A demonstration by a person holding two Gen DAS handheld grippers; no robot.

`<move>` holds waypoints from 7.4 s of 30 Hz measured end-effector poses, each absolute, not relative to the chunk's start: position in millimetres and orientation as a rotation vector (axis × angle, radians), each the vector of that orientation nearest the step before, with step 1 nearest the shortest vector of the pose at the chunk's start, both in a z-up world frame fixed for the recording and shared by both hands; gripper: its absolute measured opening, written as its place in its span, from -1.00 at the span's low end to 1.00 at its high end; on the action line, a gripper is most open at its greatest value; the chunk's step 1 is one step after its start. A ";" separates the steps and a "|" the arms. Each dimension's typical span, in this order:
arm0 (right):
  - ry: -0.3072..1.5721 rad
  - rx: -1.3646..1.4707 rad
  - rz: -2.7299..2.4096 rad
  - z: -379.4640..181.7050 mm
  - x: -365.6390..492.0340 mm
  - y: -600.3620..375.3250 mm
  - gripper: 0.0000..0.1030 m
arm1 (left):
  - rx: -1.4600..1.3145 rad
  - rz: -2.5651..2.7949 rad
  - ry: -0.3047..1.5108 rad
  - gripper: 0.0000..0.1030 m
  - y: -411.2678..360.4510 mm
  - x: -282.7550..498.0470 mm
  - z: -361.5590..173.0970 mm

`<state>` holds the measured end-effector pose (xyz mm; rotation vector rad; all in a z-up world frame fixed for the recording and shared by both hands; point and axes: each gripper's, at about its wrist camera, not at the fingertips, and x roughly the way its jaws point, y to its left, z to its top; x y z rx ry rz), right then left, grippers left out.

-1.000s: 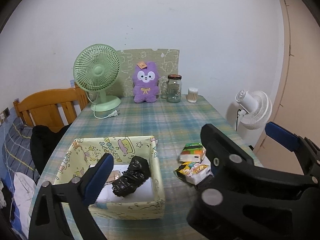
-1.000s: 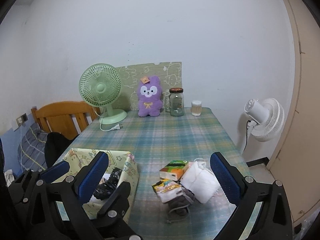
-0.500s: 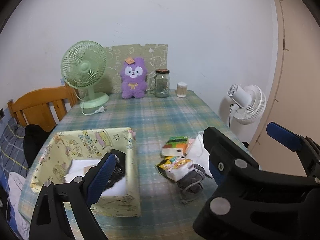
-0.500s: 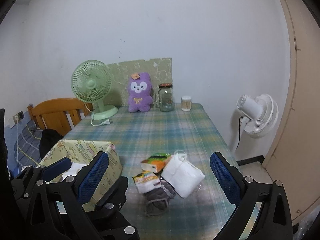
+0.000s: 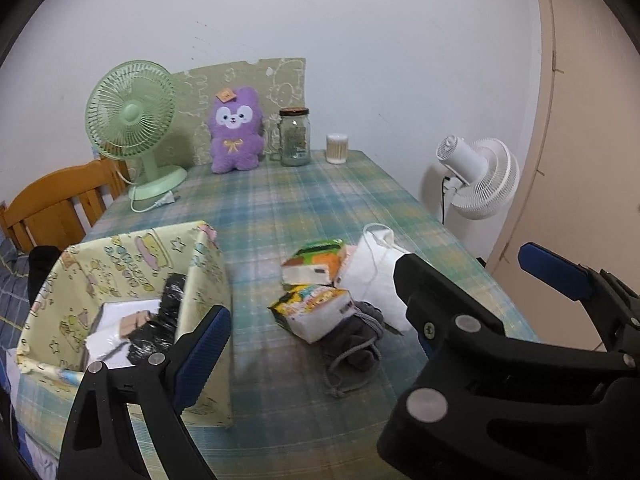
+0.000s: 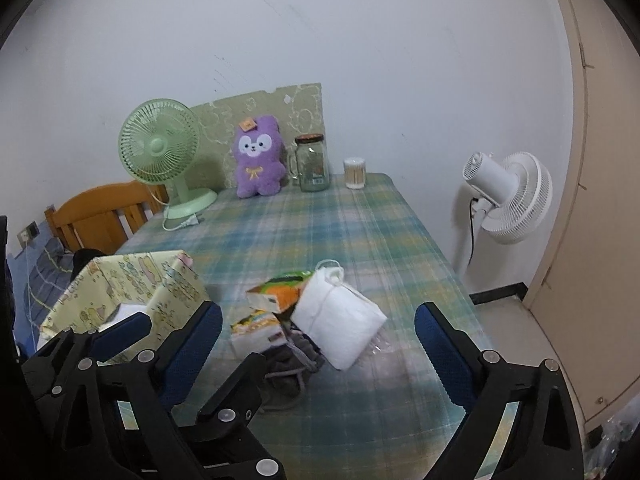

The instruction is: Organize soft objects

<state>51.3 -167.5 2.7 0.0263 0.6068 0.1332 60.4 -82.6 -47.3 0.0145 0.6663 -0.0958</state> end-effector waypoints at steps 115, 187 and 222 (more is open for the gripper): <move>0.525 0.090 0.070 57.3 51.4 -192.8 -0.53 | -0.005 -0.113 0.582 0.07 -104.6 71.4 4.0; 0.648 0.114 -0.005 -19.2 30.9 -197.2 -0.54 | 0.024 -0.173 0.684 0.96 -109.5 49.0 -67.2; 0.718 0.119 -0.048 -66.6 40.1 -201.8 -0.53 | 0.047 -0.149 0.775 -0.10 -110.2 59.6 -117.6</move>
